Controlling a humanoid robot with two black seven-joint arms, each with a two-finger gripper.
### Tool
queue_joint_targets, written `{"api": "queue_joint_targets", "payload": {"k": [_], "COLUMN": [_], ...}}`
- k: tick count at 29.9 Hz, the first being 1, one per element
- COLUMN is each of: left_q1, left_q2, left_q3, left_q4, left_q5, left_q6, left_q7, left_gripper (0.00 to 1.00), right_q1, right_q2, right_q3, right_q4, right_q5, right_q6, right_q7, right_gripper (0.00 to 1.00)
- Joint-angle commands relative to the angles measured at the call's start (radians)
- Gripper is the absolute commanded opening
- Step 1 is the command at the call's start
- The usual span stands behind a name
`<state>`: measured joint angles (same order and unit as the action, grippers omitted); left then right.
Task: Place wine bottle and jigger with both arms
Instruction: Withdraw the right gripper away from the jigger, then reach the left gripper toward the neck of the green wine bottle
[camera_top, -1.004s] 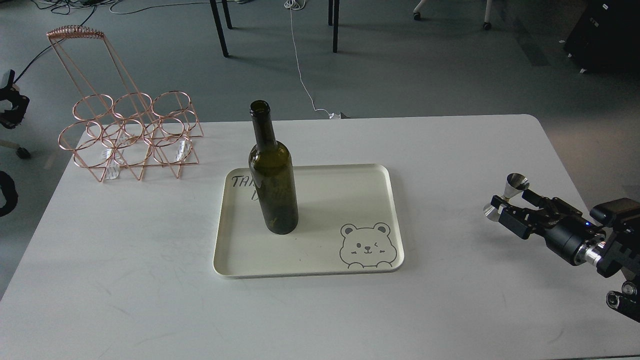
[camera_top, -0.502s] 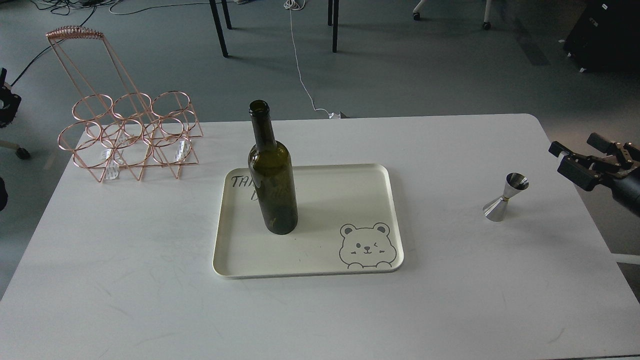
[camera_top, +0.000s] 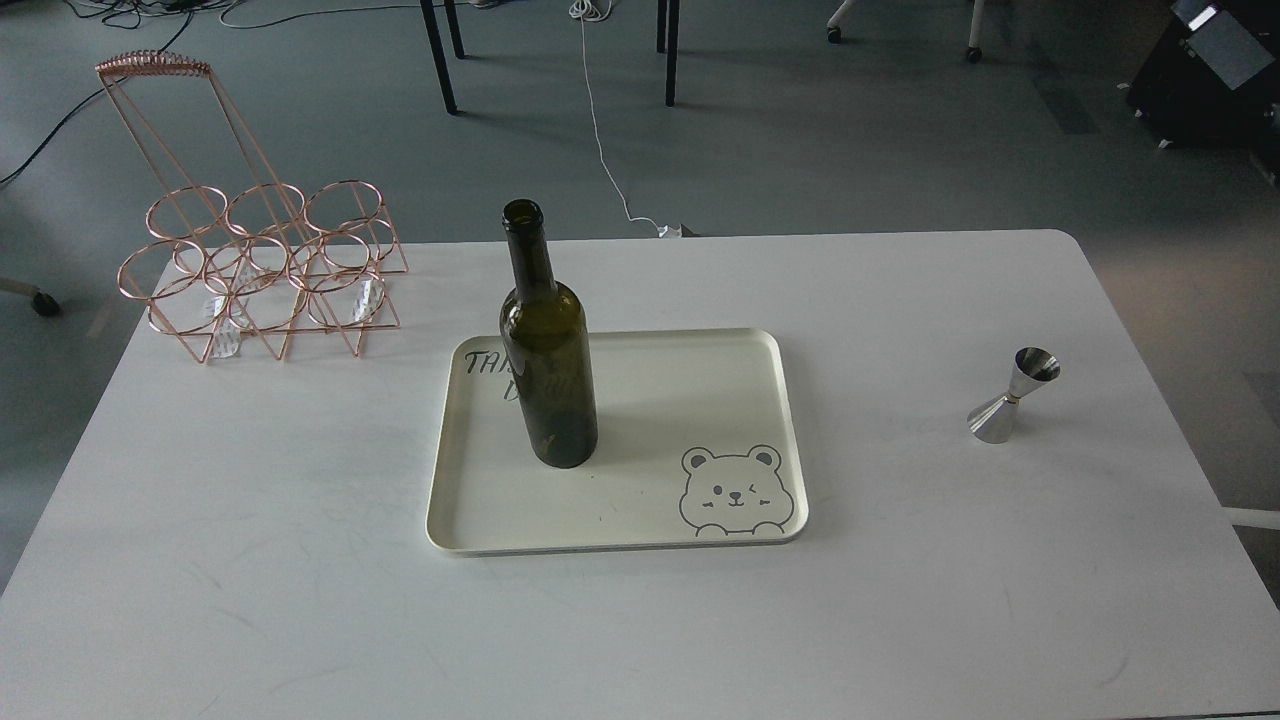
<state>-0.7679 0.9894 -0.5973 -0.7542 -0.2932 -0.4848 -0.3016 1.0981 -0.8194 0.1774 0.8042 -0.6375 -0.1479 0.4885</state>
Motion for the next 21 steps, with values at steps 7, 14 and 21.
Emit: {"api": "queue_joint_targets", "payload": {"k": [7,14,21], "left_q1": [-0.111,-0.189,-0.195], "left_q2": [0.104,0.183,0.187], "left_q3": [-0.001,-0.002,-0.006], "left_q4": [-0.183,-0.474,-0.747], "left_q5": [0.342,0.698,1.199], "left_q6": [-0.004,-0.001,0.0], "left_q7": [0.002,0.002,0.001], "left_gripper": [0.98,0.98,0.98], "right_q1": [-0.009,-0.056,-0.107], "right_q2": [0.221,0.315,0.316], "right_q3": [0.145,0.166,0.206], "right_q4": [-0.434,-0.644,-0.654], "right_q5": [0.409,0.793,1.006], "right_q6": [0.361,0.576,0.637], "right_q7": [0.0,0.0,0.0], "right_gripper": [0.96,0.97,0.97]}}
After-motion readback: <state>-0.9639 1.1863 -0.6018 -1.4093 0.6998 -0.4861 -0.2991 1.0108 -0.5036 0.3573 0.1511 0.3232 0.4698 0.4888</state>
